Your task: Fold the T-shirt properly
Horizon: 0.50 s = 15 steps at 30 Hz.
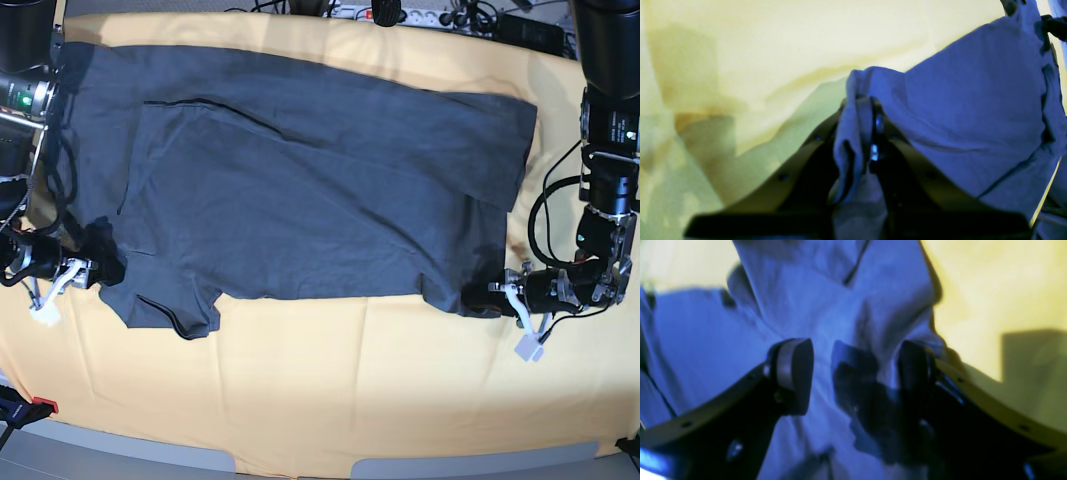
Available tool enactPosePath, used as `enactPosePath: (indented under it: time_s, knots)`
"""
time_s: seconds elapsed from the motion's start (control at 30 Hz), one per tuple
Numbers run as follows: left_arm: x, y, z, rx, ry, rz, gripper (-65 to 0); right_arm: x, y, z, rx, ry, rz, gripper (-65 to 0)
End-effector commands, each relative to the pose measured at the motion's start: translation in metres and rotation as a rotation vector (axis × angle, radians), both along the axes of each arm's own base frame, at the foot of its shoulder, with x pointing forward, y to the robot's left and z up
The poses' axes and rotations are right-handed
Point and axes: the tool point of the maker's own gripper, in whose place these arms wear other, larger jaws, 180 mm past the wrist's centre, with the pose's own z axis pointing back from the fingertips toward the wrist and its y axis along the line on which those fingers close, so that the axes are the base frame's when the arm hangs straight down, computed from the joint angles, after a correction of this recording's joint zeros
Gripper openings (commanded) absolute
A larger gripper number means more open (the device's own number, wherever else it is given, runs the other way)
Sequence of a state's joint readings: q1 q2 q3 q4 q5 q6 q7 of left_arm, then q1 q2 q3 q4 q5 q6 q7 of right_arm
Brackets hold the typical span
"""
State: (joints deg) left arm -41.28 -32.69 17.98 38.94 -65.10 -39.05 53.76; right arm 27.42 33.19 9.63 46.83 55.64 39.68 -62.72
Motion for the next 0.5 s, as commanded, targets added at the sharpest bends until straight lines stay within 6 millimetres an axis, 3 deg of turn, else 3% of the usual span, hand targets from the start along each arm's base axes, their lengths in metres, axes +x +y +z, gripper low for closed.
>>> enactPosePath:
  time_s: [0.0,0.07,0.17,0.3,0.47]
  knots:
    - [0.013,0.005,0.024,-0.020,-0.066,0.015,-65.0,0.019,-0.020,0.035,-0.021,-0.095,-0.029,-23.2]
    - [0.012,0.007,0.023,-0.018,-0.063,0.018,-65.0,0.019,-0.035,0.037,-0.080,-0.085,-0.048,-23.2]
    - [0.012,0.005,0.022,-0.022,-0.062,0.015,-65.0,0.014,-0.054,0.024,-0.175,-0.040,-0.095,-23.2]
    - [0.013,0.003,0.023,-0.030,-0.065,0.015,-65.0,0.004,-0.046,0.006,-0.162,-0.021,-0.088,-23.2]
    - [0.012,0.005,0.023,-0.025,-0.065,0.019,-65.0,-0.012,-0.022,-0.023,-0.120,0.007,-0.049,-23.2]
